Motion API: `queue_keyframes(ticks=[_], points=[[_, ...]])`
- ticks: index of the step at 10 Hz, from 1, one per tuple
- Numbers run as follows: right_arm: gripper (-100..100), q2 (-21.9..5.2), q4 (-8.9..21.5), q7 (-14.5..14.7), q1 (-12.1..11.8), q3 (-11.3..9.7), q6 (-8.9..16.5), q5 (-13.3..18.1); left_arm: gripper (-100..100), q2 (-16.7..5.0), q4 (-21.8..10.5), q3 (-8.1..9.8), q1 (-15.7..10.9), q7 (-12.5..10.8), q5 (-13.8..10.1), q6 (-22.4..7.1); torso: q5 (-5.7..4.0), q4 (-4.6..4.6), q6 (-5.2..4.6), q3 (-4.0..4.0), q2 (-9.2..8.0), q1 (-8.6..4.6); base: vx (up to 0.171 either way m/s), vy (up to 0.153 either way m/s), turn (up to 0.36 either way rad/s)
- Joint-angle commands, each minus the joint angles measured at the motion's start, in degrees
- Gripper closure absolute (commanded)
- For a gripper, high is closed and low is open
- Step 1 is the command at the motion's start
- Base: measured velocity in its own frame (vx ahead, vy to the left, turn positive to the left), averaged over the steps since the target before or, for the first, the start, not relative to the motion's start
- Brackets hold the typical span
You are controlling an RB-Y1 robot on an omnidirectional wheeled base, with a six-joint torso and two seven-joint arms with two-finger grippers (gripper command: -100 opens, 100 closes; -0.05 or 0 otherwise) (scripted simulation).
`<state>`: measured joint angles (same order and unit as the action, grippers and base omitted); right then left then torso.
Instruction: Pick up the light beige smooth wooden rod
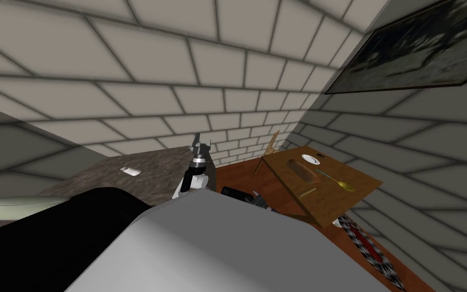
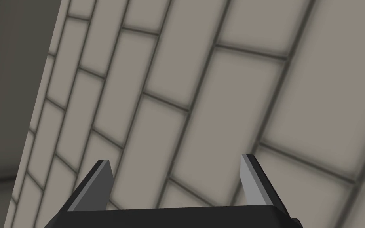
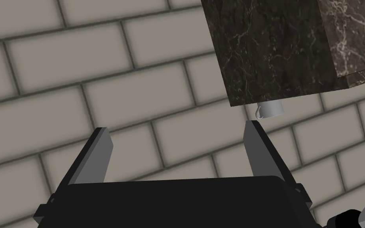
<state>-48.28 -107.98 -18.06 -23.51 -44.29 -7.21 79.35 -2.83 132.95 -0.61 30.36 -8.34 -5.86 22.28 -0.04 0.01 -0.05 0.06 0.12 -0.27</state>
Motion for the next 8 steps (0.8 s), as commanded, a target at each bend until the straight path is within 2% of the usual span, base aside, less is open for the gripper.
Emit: queue_keyframes(ticks=[1,2,3,5,6,7,8], points=[[-100,0.25,1.91,1.39,-0.94,0.51,-1.16,2.86,0,0.0,0.0,0.0,0.0,0.0,0.0,0.0,0.0,0.0,0.0,0.0,0.0,0.0,0.051,-0.017,0.15],[-100,0.25,1.91,1.39,-0.94,0.51,-1.16,2.89,0,0.0,0.0,0.01,0.01,0.0,0.0,0.0,-0.02,0.01,-0.06,0.03,0.04,-0.01,0.028,-0.009,-0.033],[-100,-2.27,3.97,1.22,-1.06,-1.04,-1.06,5.8,0,0.0,0.0,0.01,0.02,0.0,0.0,0.0,0.0,0.0,-0.08,-0.01,-0.03,0.03,0.048,-0.015,0.271],[-100,-2.27,3.97,1.22,-1.06,-1.04,-1.06,7.54,0,0.0,0.0,0.01,0.02,0.0,0.0,0.0,-0.02,0.01,-0.06,0.03,0.05,-0.04,0.04,-0.021,0.063],[-100,-4.72,6.05,1.09,-1.2,-2.49,-1.02,9.86,0,0.0,0.0,0.01,0.02,0.0,0.0,0.0,-0.01,0.0,-0.08,0.0,-0.02,0.01,0.049,-0.017,0.214],[-100,-4.72,6.05,1.6,-1.2,-2.49,-1.02,9.08,0,0.0,0.0,0.0,0.01,0.0,0.0,0.0,-0.01,0.01,-0.04,0.01,0.02,-0.01,0.057,-0.032,0.154],[-100,-4.72,6.05,1.09,-1.2,-2.49,-1.02,10.86,0,0.0,0.0,0.01,0.01,0.0,0.0,0.0,-0.02,0.01,-0.05,0.04,0.07,-0.06,0.029,-0.024,0.012]])
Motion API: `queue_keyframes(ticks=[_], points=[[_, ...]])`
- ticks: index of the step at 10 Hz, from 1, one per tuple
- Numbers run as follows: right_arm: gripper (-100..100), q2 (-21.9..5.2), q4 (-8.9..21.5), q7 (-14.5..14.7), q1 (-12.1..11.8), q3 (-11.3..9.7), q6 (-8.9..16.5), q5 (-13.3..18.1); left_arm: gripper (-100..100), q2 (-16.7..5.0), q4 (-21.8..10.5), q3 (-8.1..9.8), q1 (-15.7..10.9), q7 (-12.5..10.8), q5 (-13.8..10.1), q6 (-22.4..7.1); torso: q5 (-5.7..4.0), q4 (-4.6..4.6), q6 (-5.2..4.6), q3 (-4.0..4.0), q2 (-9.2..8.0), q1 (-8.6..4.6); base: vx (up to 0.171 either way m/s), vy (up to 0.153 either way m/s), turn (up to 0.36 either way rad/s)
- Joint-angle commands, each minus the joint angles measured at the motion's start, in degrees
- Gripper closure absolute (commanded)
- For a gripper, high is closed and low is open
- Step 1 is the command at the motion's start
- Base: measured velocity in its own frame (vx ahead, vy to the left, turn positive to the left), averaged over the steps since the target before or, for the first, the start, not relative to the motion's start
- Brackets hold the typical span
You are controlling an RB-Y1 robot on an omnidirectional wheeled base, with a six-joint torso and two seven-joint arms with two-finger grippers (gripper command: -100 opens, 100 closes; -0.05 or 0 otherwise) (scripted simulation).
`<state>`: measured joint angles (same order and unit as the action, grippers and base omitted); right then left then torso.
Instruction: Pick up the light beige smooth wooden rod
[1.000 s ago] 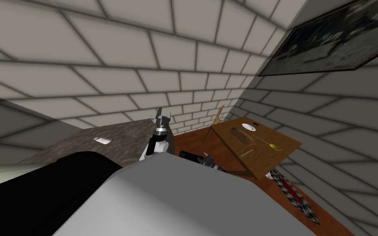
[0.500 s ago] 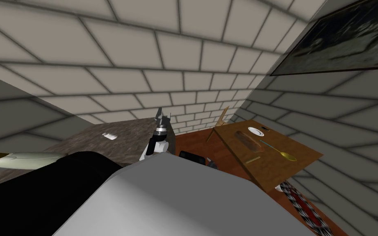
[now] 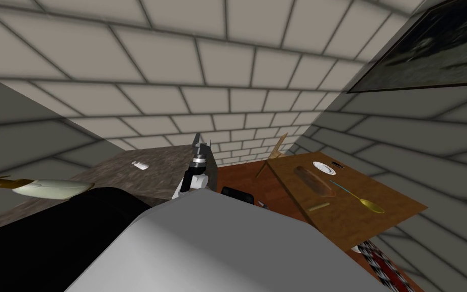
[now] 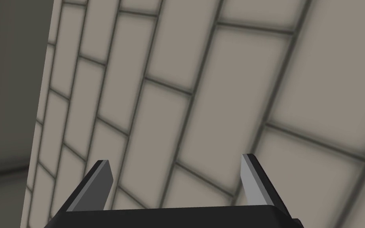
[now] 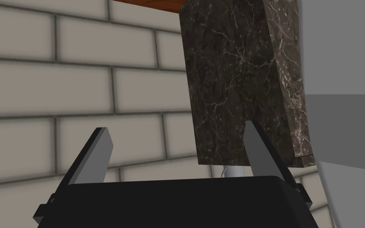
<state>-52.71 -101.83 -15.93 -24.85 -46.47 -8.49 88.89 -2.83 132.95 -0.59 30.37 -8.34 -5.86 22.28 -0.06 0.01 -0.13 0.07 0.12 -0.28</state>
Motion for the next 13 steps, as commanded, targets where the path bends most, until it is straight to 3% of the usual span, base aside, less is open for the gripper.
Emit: queue_keyframes(ticks=[1,2,5,6,7,8,10,11,12,13], points=[[-100,-0.29,-0.1,-1.04,0.13,-0.31,0.27,2.57,0,0.0,0.0,0.0,0.0,0.0,0.0,0.0,0.0,0.0,0.0,0.0,0.0,0.0,0.006,-0.005,-0.016],[-100,-2.65,2.0,-1.13,-0.02,-1.63,0.26,4.48,0,0.0,0.0,0.0,0.0,0.0,0.0,0.0,0.02,-0.02,0.0,-0.05,-0.09,0.07,0.043,-0.016,0.212],[-100,-2.65,2.0,-1.13,-0.02,-1.63,0.26,6.88,0,0.0,0.0,0.0,0.0,0.0,0.0,0.0,0.0,0.0,-0.01,0.01,0.01,-0.01,0.034,-0.026,0.044],[-100,-4.9,4.12,-1.18,-0.19,-2.84,0.19,8.67,0,0.0,0.0,0.0,0.0,0.0,0.0,0.0,0.01,-0.02,0.0,-0.04,-0.08,0.07,0.057,-0.032,0.209],[-100,-4.9,4.12,-1.18,-0.19,-2.84,0.19,7.07,0,0.0,0.0,0.0,-0.01,0.0,0.0,0.0,0.0,0.0,0.05,0.02,0.05,-0.04,0.07,-0.045,0.142],[-100,-4.9,4.12,-1.06,-0.19,-2.84,0.19,7.55,0,0.0,0.0,0.0,0.0,0.0,0.0,0.0,-0.01,0.02,0.0,0.05,0.1,-0.06,0.031,-0.027,-0.013],[-100,-4.9,4.12,-1.18,-0.19,-2.84,0.19,11.35,0,0.0,0.0,0.0,0.0,0.0,0.0,0.0,0.01,-0.02,-0.01,-0.05,-0.09,0.08,-0.004,-0.002,-0.014],[-100,-6.99,6.24,-1.19,-0.38,-3.93,0.06,12.79,0,0.0,0.0,0.0,0.0,0.0,0.0,0.0,0.02,-0.04,-0.01,-0.09,-0.15,0.12,0.041,-0.037,0.177],[-100,-6.99,6.24,-1.19,-0.38,-3.93,0.06,12.81,0,0.0,0.0,0.0,-0.01,0.0,0.0,0.0,0.01,-0.01,0.03,-0.02,-0.03,-0.03,0.068,-0.06,0.134],[-100,-6.99,6.24,-1.19,-0.38,-3.93,0.06,15.53,0,0.0,0.0,0.0,0.0,0.0,0.0,0.0,-0.02,0.01,0.01,0.04,0.08,-0.1,0.044,-0.032,0.004]])
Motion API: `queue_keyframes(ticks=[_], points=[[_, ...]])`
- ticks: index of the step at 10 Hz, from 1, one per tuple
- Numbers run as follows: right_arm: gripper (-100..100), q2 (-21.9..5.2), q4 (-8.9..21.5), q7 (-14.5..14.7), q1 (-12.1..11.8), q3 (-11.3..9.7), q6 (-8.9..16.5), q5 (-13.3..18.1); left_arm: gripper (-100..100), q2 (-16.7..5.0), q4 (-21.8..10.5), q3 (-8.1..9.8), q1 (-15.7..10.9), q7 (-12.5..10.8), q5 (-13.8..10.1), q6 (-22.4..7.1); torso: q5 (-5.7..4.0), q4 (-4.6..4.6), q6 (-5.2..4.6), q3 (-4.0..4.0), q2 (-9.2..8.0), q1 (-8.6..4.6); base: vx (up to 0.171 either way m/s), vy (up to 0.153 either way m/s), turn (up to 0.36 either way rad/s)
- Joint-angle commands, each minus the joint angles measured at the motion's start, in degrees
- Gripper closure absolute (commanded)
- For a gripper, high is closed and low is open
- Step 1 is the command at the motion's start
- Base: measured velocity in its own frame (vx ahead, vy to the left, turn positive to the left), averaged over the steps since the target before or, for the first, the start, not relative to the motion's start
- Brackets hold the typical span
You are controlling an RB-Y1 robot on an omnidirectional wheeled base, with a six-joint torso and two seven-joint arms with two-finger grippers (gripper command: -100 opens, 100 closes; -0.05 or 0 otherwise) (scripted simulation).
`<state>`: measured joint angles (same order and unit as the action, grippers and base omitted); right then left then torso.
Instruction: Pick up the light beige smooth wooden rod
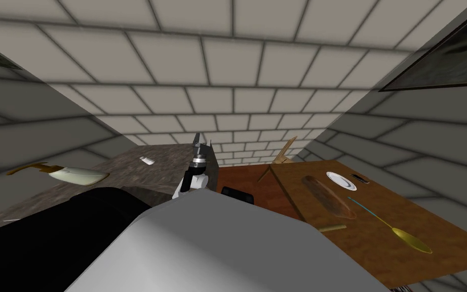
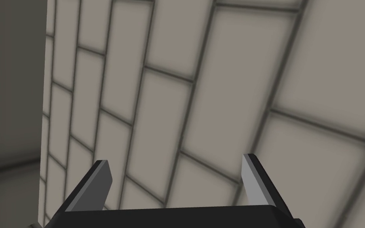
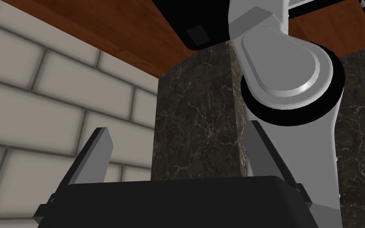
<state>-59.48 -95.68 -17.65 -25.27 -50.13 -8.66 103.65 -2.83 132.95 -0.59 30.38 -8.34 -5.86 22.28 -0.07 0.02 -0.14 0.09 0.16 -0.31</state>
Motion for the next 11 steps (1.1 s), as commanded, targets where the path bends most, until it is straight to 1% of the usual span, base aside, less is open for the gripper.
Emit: queue_keyframes(ticks=[1,2,3,4,5,6,7,9,10,11], points=[[-100,-2.16,2.2,0.55,-0.17,-1.25,0.04,2.86,0,0.0,0.0,0.0,0.0,0.0,0.0,0.0,0.0,0.0,0.0,0.0,0.0,0.0,0.073,-0.052,0.183],[-100,-2.16,2.2,0.55,-0.17,-1.25,0.04,4.77,0,0.0,0.0,0.0,-0.01,0.0,0.0,0.0,0.0,0.01,0.03,0.03,0.07,-0.07,0.067,-0.068,0.086],[-100,-2.16,2.2,0.55,-0.17,-1.25,0.04,4.77,0,0.0,0.0,0.0,0.0,0.0,0.0,0.0,-0.01,0.02,0.01,0.05,0.08,-0.12,0.028,-0.036,-0.019],[-100,-3.93,4.28,0.61,-0.38,-2.11,-0.2,8.38,0,0.0,0.0,0.0,0.0,0.0,0.0,0.0,0.0,0.0,-0.01,-0.01,-0.02,-0.02,0.059,-0.055,0.134],[-100,-3.93,4.28,0.61,-0.38,-2.11,-0.2,8.58,0,0.0,0.0,0.0,0.0,0.0,0.0,0.0,-0.01,0.0,0.03,0.01,0.04,-0.08,0.07,-0.069,0.087],[-100,-5.55,6.32,0.69,-0.6,-2.87,-0.48,12.16,0,0.0,0.0,0.0,0.0,0.0,0.0,0.0,-0.02,0.02,0.01,0.05,0.09,-0.12,0.089,-0.098,0.131],[-100,-5.55,6.32,0.69,-0.6,-2.87,-0.48,12.16,0,-0.01,0.0,0.0,0.0,0.0,0.0,0.0,-0.03,0.03,0.03,0.09,0.16,-0.25,0.075,-0.084,0.085],[-100,-5.55,6.32,0.69,-0.6,-2.87,-0.48,12.16,0,0.0,0.0,0.0,0.0,0.0,0.0,0.0,-0.02,0.0,-0.01,0.01,0.01,-0.02,0.018,-0.022,-0.012],[-100,-6.99,8.29,0.79,-0.81,-3.53,-0.79,14.38,0,0.0,0.0,0.0,0.0,0.0,0.0,0.0,0.02,-0.02,-0.01,-0.06,-0.11,0.12,0.049,-0.053,0.113],[-100,-6.99,8.29,0.79,-0.81,-3.53,-0.79,15.5,0,0.0,0.0,0.0,0.0,0.0,0.0,0.0,0.02,-0.01,0.02,-0.01,-0.01,-0.03,0.057,-0.072,0.077]])
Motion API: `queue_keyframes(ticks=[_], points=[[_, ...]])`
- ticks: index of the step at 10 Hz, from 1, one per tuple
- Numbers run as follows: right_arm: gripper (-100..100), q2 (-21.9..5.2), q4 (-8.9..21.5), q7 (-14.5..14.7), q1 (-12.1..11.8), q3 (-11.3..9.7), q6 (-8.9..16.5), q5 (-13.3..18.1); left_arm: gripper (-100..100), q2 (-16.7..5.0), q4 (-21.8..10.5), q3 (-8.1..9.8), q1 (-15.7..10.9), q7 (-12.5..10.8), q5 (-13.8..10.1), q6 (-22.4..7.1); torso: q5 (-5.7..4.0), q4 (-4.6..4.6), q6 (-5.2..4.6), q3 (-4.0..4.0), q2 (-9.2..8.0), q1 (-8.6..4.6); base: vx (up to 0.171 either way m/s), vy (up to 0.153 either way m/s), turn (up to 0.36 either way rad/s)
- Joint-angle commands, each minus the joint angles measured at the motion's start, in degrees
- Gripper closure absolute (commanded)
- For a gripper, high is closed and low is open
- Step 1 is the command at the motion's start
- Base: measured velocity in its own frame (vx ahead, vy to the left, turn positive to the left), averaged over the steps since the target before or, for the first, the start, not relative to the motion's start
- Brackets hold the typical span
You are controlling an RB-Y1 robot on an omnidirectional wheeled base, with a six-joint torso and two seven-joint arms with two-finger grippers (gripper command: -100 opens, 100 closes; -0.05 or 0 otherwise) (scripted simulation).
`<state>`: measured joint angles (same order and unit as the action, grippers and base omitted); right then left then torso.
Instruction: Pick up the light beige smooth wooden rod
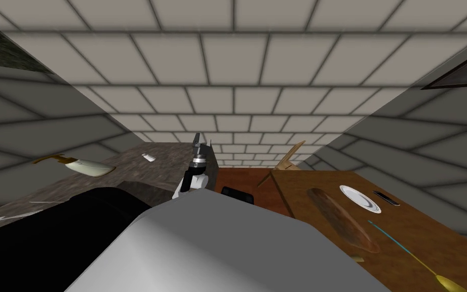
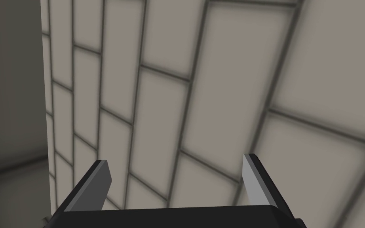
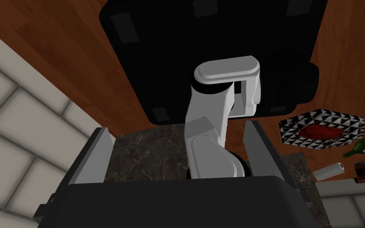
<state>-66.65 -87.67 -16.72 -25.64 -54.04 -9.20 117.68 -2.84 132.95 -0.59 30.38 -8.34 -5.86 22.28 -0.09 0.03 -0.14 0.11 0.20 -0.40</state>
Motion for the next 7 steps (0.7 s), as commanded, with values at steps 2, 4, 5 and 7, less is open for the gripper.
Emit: queue_keyframes(ticks=[2,4,5,7], points=[[-100,-1.11,2.17,-0.02,-0.64,-0.17,-0.58,4.52,0,0.0,0.0,0.0,0.0,0.0,0.0,0.0,-0.02,0.02,0.01,0.06,0.11,-0.15,0.081,-0.103,0.073],[-100,-2.21,3.95,0.09,-0.84,-0.62,-0.93,7.34,0,0.0,0.0,0.0,0.0,0.0,0.0,0.0,-0.02,0.02,0.01,0.07,0.12,-0.15,0.079,-0.104,0.062],[-100,-3.14,5.59,0.21,-1.04,-0.99,-1.29,9.83,0,0.0,0.0,0.0,0.0,0.0,0.0,0.0,-0.04,0.02,0.0,0.06,0.1,-0.14,0.081,-0.112,0.057],[-100,-3.89,7.08,0.32,-1.21,-1.28,-1.63,12.03,0,-0.01,0.0,0.01,0.0,0.0,0.0,0.0,-0.04,0.03,0.01,0.09,0.16,-0.23,0.079,-0.128,0.066]])
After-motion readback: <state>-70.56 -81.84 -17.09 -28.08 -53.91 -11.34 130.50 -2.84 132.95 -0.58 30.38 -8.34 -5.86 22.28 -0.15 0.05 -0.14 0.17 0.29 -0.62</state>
